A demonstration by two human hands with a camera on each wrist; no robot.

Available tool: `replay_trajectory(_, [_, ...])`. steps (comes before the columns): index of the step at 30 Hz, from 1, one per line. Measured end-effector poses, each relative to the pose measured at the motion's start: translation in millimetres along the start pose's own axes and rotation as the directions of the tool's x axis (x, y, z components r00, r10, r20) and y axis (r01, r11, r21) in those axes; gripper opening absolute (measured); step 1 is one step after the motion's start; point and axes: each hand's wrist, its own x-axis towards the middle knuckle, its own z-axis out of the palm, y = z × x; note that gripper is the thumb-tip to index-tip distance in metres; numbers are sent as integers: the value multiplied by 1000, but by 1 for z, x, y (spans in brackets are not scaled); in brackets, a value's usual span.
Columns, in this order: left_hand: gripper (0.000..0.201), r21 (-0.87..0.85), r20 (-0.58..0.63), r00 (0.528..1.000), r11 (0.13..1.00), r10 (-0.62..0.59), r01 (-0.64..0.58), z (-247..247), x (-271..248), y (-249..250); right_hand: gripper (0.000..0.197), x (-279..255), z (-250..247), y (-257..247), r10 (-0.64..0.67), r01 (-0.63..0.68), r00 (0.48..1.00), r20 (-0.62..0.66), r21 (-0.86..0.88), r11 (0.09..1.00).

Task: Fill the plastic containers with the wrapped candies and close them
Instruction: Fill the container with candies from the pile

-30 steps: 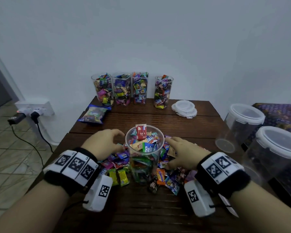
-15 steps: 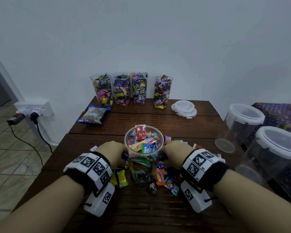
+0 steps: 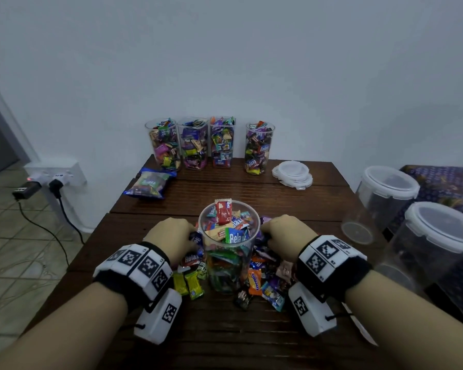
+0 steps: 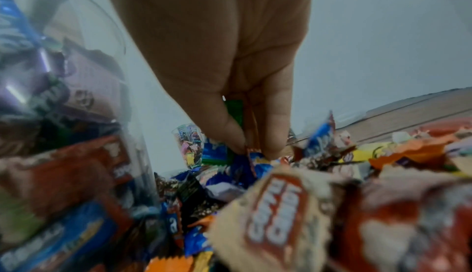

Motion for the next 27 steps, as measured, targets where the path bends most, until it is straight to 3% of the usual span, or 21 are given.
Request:
replay_trajectory(2, [26,-20,-21,1000,1000,0,0,-4,-2,-1,14,-4,-3,2,-2,3,1000,-28,36,999])
replay_trajectory(5, [18,-115,-79,997,993,13,-22,-9,-5,-1,14,-7,-6,5,17,-14,999,-43,81,997])
replay_trajectory(8, [23,-195,-125,992,980,10,-34,-13,-9,-2,12,-6,-4,7,49,-48,999,-13,61,997])
replay_trajectory(11, [30,-244,-154,988,969,10,-48,-15,-10,-3,30,-3,0,9,69,-70,997,38,12,997])
replay_trajectory(15, [34,-293,-179,984,954,9,-63,-16,-11,-2,68,-3,4,6,21,-26,987,160,32,999])
replay_trajectory(17, [36,-294,-193,981,953,13,-71,-16,-10,-1,72,-1,7,2,1,7,981,195,-41,999])
replay_trajectory(23, [33,-357,-210,977,929,24,-100,-17,-9,-2,35,9,12,-1,-29,35,997,72,-87,996])
replay_trajectory(27, [35,-393,-233,972,914,4,-98,-19,-11,-2,31,2,5,4,-10,12,1000,29,-43,999])
